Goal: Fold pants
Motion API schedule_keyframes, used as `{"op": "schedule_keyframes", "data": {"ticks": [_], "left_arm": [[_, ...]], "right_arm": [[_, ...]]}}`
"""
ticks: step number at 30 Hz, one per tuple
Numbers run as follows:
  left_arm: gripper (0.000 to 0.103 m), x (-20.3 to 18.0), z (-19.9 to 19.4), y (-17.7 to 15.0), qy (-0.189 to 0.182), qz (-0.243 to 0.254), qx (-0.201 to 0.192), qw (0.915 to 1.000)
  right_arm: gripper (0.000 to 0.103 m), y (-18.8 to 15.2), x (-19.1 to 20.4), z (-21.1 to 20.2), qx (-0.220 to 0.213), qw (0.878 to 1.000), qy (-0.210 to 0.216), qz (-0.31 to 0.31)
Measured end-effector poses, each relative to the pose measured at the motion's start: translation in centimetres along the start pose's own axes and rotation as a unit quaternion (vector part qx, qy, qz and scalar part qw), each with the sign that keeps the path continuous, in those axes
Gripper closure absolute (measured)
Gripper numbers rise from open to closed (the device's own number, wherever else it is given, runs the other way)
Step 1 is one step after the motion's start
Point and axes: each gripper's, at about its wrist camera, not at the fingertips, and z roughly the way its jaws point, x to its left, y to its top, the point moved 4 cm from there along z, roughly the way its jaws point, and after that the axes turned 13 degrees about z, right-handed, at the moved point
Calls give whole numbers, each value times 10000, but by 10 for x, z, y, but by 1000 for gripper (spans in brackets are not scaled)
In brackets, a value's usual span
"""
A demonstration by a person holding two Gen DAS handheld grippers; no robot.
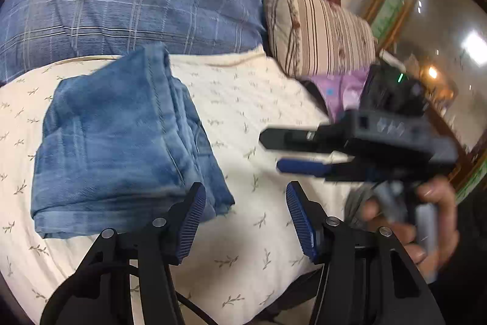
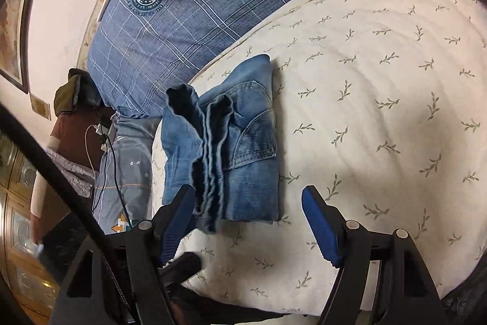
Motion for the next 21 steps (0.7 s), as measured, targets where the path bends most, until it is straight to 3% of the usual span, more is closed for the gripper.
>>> {"op": "schedule_keyframes", "data": {"ticks": [4,8,13,19,21], "left_arm": [[46,17,-17,12,10,-309,-300,9991],[41,48,-27,20,610,-685,-410,9949],[41,97,-34,41,1946,-1151,-107,9740],[41,138,-23,84,2548,-1361,225,9571],[41,153,-12,83,2492,-1516,161,9564]], "right_arm": [[17,2,-1,9,21,10000,43,34],[16,3,1,27,131,9999,67,30],[16,-4,5,45,297,9995,26,-106],[16,-2,17,49,170,9987,-152,-455],[16,0,20,44,55,9980,-241,-584]]}}
